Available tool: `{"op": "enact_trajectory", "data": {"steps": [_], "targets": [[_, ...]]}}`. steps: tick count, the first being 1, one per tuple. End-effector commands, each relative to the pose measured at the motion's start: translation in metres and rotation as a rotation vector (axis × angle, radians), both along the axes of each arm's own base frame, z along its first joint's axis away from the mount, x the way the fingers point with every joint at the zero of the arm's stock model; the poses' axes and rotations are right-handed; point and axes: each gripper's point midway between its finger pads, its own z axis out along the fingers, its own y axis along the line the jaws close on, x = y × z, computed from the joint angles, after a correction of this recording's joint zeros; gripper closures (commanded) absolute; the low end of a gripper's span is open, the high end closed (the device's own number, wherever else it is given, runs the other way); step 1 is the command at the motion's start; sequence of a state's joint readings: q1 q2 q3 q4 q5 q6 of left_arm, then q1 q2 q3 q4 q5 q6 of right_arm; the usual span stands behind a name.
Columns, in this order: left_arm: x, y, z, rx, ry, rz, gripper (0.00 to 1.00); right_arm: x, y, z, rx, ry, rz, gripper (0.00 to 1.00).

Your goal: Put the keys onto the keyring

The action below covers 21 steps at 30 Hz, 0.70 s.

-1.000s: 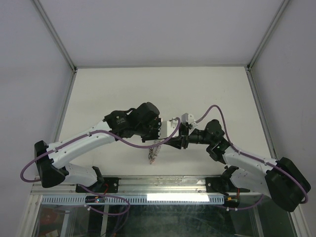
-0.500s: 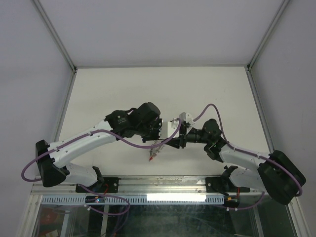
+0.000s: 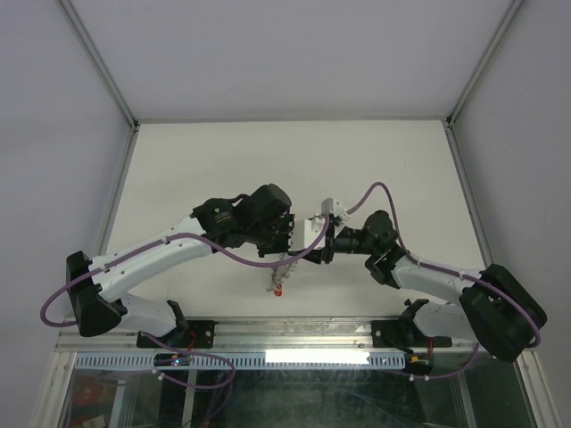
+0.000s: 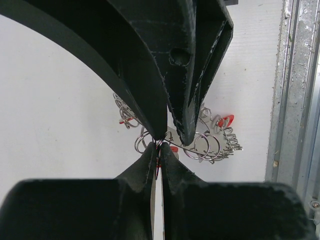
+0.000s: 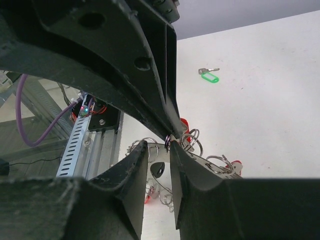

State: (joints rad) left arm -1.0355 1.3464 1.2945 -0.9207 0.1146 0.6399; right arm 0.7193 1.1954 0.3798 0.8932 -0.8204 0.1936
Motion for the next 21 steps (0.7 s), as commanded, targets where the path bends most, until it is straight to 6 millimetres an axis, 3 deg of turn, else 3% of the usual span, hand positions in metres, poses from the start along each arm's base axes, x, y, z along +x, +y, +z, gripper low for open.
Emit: {"op": "enact_trajectory", "data": {"steps": [1, 21], "targets": [[0.001, -0.0184, 0.0291, -0.095, -0.037, -0.039, 1.0, 0.0024, 0.0058, 0.0235, 0.058, -0.055, 0.021, 0.74], [-0.0024, -0.021, 0.0259, -0.095, -0.017, -0.056, 1.0, 0.0044, 0.0116, 0.0226, 0.051, -0.052, 0.035, 0.85]]}}
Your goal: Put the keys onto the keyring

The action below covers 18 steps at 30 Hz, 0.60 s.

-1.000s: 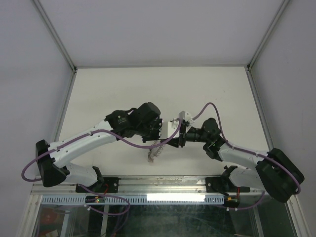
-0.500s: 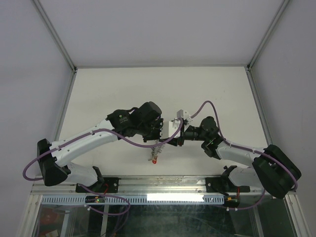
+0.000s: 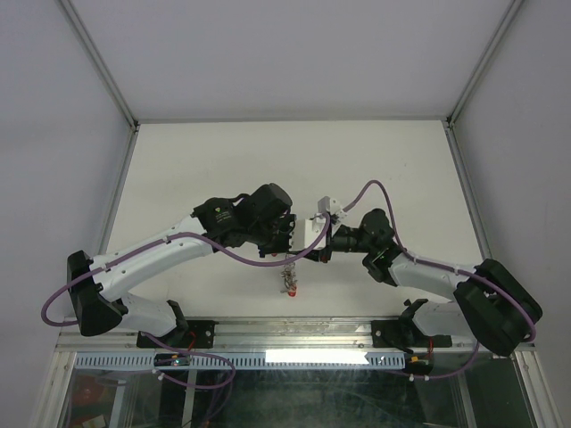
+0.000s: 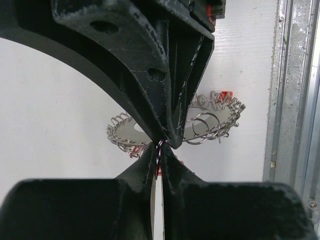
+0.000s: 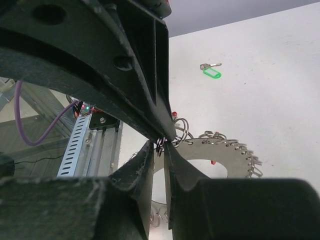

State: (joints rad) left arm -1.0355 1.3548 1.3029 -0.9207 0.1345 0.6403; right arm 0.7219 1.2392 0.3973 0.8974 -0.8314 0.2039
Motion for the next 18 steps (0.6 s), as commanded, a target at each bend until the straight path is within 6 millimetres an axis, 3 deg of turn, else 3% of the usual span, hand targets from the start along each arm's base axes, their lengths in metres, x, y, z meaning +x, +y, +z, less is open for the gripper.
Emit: {"op": "enact_trajectory", "data": {"steps": [1, 4, 12, 18], "targets": [[0.0, -0.017, 0.025, -0.087, -0.03, -0.043, 1.0, 0.003, 0.007, 0.028, 0.065, -0.078, 0.022, 0.87], [0.0, -0.017, 0.025, -0.084, -0.034, -0.042, 1.0, 0.001, 0.008, 0.025, 0.054, -0.079, 0.038, 1.0], [0.002, -0.011, 0.03, -0.101, -0.053, -0.006, 1.0, -0.002, 0.001, 0.015, 0.025, -0.12, 0.019, 1.0], [-0.005, -0.009, 0.048, -0.207, -0.066, 0.007, 0.8, -0.003, -0.006, 0.011, 0.014, -0.154, -0.011, 1.0]]}}
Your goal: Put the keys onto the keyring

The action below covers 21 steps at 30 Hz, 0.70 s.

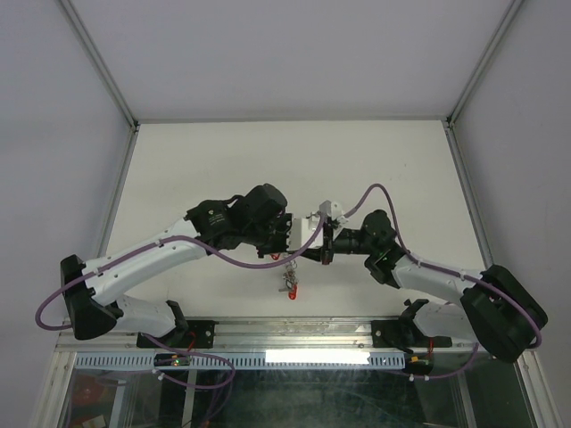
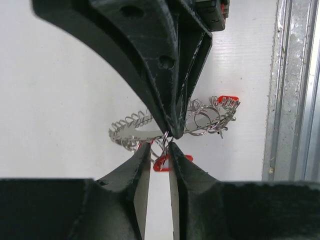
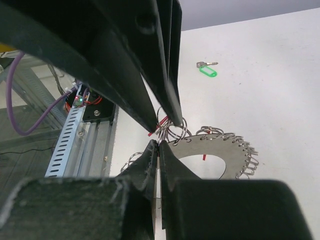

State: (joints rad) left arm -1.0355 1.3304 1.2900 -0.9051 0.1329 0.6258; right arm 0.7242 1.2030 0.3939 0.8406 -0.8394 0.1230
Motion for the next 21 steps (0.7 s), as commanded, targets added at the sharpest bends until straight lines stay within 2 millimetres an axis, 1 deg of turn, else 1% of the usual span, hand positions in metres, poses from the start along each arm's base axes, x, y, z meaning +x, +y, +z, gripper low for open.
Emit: {"op": "enact_trajectory", "data": {"steps": [1, 8, 10, 13, 19, 21], "targets": [[-0.005, -0.01, 0.044, -0.196, -0.06, -0.004, 0.79, 0.0, -0.004, 0.013, 0.036, -0.099, -0.019, 1.0], [-0.011, -0.005, 0.049, -0.263, -0.046, 0.032, 0.76, -0.002, -0.01, 0.024, 0.075, -0.148, -0.049, 1.0], [-0.012, -0.005, 0.05, -0.297, -0.04, 0.054, 0.76, -0.002, -0.012, 0.028, 0.087, -0.166, -0.061, 1.0], [-0.019, -0.008, 0.052, -0.374, -0.014, 0.059, 0.76, -0.002, -0.015, 0.032, 0.104, -0.184, -0.076, 1.0], [-0.029, -0.006, 0.049, -0.466, 0.022, 0.076, 0.75, -0.005, -0.017, 0.04, 0.128, -0.209, -0.075, 1.0], [-0.029, -0.005, 0.046, -0.479, 0.026, 0.086, 0.7, -0.007, -0.018, 0.042, 0.136, -0.218, -0.069, 1.0]]}}
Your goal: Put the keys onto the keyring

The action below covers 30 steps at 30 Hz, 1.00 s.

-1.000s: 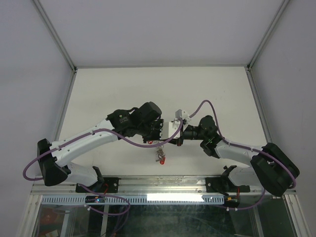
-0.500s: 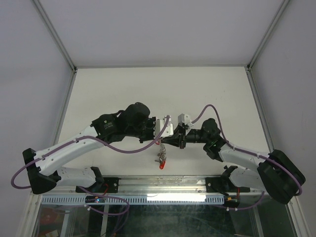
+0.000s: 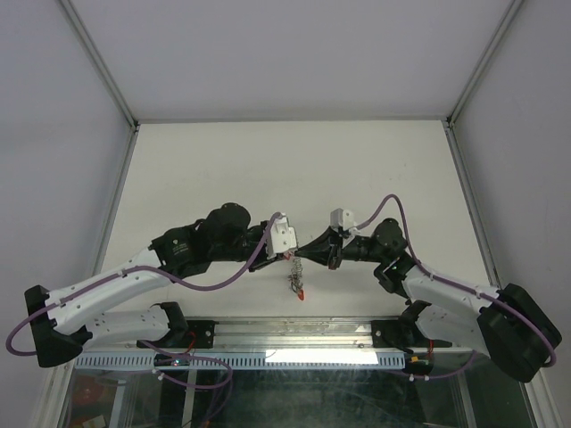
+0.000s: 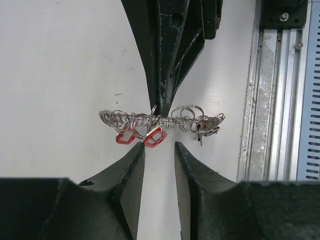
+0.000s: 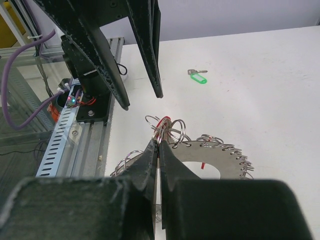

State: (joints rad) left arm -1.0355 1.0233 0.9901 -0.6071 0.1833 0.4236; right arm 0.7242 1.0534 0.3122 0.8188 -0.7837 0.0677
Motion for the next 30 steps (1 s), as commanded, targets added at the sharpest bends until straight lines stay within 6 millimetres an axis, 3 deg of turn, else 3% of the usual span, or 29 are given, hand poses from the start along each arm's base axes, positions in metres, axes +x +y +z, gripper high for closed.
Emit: {"op": "enact_trajectory", "data": {"steps": [1, 9, 18, 26, 30], "targets": [[-0.005, -0.015, 0.024, -0.157, 0.003, -0.003, 0.69, -0.001, -0.001, 0.036, 0.105, -0.138, -0.005, 1.0], [-0.004, -0.019, 0.007, -0.116, 0.029, -0.009, 0.66, -0.005, -0.001, 0.043, 0.13, -0.144, 0.016, 1.0], [0.004, -0.021, 0.005, -0.124, 0.011, 0.022, 0.66, -0.008, -0.001, 0.047, 0.139, -0.152, 0.028, 1.0], [0.006, -0.019, -0.001, -0.103, 0.007, 0.03, 0.76, -0.009, -0.002, 0.05, 0.145, -0.156, 0.025, 1.0], [0.007, -0.02, -0.002, -0.097, 0.001, 0.029, 0.85, -0.009, -0.003, 0.05, 0.147, -0.157, 0.026, 1.0]]}}
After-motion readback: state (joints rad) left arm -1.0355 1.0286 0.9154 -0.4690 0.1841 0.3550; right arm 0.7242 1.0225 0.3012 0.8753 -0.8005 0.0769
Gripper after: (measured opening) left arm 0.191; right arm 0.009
